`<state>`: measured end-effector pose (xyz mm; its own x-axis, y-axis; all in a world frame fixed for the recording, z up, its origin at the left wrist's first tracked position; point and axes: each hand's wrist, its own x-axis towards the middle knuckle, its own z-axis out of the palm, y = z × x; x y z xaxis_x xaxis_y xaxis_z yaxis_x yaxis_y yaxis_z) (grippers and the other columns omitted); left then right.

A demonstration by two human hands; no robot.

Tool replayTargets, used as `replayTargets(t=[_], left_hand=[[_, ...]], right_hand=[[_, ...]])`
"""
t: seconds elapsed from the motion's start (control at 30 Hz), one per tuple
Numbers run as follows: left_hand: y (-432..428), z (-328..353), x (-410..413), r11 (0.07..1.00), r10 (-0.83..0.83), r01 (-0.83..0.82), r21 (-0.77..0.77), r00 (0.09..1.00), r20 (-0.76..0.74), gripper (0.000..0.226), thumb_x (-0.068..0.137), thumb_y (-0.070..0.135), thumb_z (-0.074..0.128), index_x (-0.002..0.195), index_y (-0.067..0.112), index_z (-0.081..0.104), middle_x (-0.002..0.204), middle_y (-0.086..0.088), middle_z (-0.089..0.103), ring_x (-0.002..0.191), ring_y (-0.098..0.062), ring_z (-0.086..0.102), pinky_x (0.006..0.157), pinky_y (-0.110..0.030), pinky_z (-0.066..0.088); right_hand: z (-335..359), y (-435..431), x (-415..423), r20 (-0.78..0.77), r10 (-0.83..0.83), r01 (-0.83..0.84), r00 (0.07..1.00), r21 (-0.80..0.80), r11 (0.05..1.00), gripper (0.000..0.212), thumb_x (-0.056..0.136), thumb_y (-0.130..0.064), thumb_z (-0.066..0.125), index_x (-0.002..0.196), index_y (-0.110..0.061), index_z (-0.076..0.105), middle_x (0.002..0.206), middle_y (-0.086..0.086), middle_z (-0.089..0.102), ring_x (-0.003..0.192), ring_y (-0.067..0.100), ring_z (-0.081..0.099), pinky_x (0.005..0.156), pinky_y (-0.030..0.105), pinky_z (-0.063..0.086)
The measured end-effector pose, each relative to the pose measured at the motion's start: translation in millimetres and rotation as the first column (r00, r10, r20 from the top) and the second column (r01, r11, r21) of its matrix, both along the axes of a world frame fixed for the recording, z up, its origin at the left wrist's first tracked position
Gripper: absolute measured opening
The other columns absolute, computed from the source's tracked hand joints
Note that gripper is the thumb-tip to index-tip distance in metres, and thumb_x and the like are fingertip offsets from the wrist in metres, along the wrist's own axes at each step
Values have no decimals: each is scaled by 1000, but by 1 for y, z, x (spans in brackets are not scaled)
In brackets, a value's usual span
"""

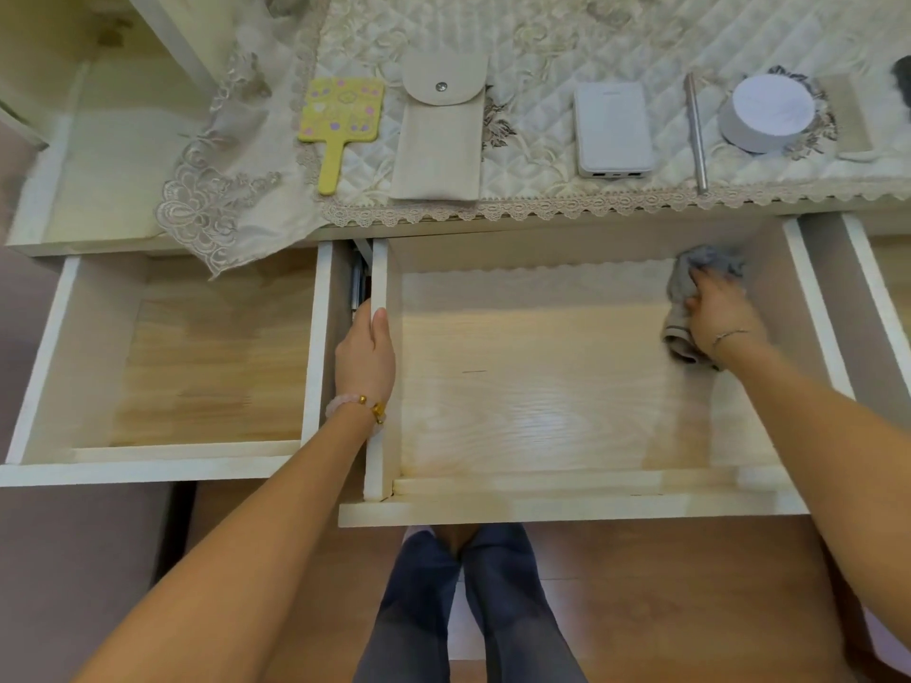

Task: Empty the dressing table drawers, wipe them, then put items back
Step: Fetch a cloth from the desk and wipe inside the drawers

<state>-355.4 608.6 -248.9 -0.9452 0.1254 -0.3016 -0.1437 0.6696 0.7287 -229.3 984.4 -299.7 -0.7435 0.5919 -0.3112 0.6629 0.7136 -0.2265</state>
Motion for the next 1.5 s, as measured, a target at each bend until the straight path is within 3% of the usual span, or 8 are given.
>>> replayTargets(t=[0.17, 0.5, 0.63, 0.8, 0.93, 1.07, 1.3, 1.5], left_hand=[[0, 1, 1, 1000, -3, 3, 1, 1000, -5, 45, 102, 36, 24, 140, 17, 38, 109, -12, 57, 97, -24, 52, 81, -29, 36], [-1, -4, -1, 999, -14, 13, -29, 999, -29, 42, 102, 35, 24, 132, 12, 43, 89, -13, 55, 89, -32, 56, 70, -31, 36], [0, 0, 0, 1000, -17, 16, -26, 999, -34, 42, 102, 34, 24, 136, 14, 40, 92, -8, 55, 86, -23, 52, 74, -30, 36], [1, 2, 1, 999, -18, 17, -32, 999, -31, 43, 102, 34, 24, 137, 15, 39, 101, -12, 57, 93, -27, 53, 75, -28, 35], [0, -1, -2, 999, -11, 9, -37, 999, -34, 43, 101, 36, 25, 134, 15, 42, 114, -18, 58, 105, -33, 54, 81, -31, 39], [-1, -3, -2, 999, -5, 4, -37, 999, -36, 45, 101, 38, 26, 137, 16, 41, 118, -19, 58, 109, -35, 54, 91, -38, 41], [-2, -2, -1, 1000, -12, 12, -20, 1000, -9, 46, 101, 40, 24, 134, 14, 42, 109, -16, 58, 98, -30, 55, 80, -33, 39], [-3, -5, -1, 1000, -11, 11, -7, 999, -41, 46, 101, 40, 25, 127, 8, 45, 110, -23, 58, 100, -39, 54, 83, -40, 43]], right_hand=[[0, -5, 10, -46, 29, -29, 999, -8, 1000, 48, 93, 0, 38, 140, 1, 31, 148, 24, 25, 135, 40, 21, 113, 44, 16], [-18, -76, 20, -117, 45, -38, 992, 62, 997, 48, 92, -16, 41, 139, -3, 35, 148, 19, 28, 135, 39, 23, 109, 50, 25], [-17, -148, -21, -155, 170, -177, 973, -35, 984, 63, 82, -27, 23, 138, -3, 38, 148, 17, 33, 139, 32, 25, 115, 39, 13], [-19, -248, -66, -206, 416, -444, 886, -109, 889, 62, 82, 1, 45, 142, -5, 30, 153, 16, 21, 141, 37, 17, 113, 51, 20], [-12, -293, -58, -196, 561, -585, 804, -90, 806, 65, 89, -2, 42, 148, -12, 14, 157, 5, 6, 145, 26, -3, 116, 46, 7], [-15, -264, -48, -210, 653, -681, 728, -105, 725, 60, 91, -6, 44, 146, -13, 21, 156, 3, 15, 145, 28, 3, 115, 44, 11], [-2, -154, 18, -100, 477, -486, 873, -119, 866, 57, 95, -3, 31, 148, -19, 15, 157, 0, 4, 145, 23, -1, 116, 40, 12], [8, -50, 95, 78, 140, -132, 987, -93, 987, 57, 96, -3, 35, 147, -17, 16, 157, 5, 6, 141, 39, 8, 111, 50, 22]])
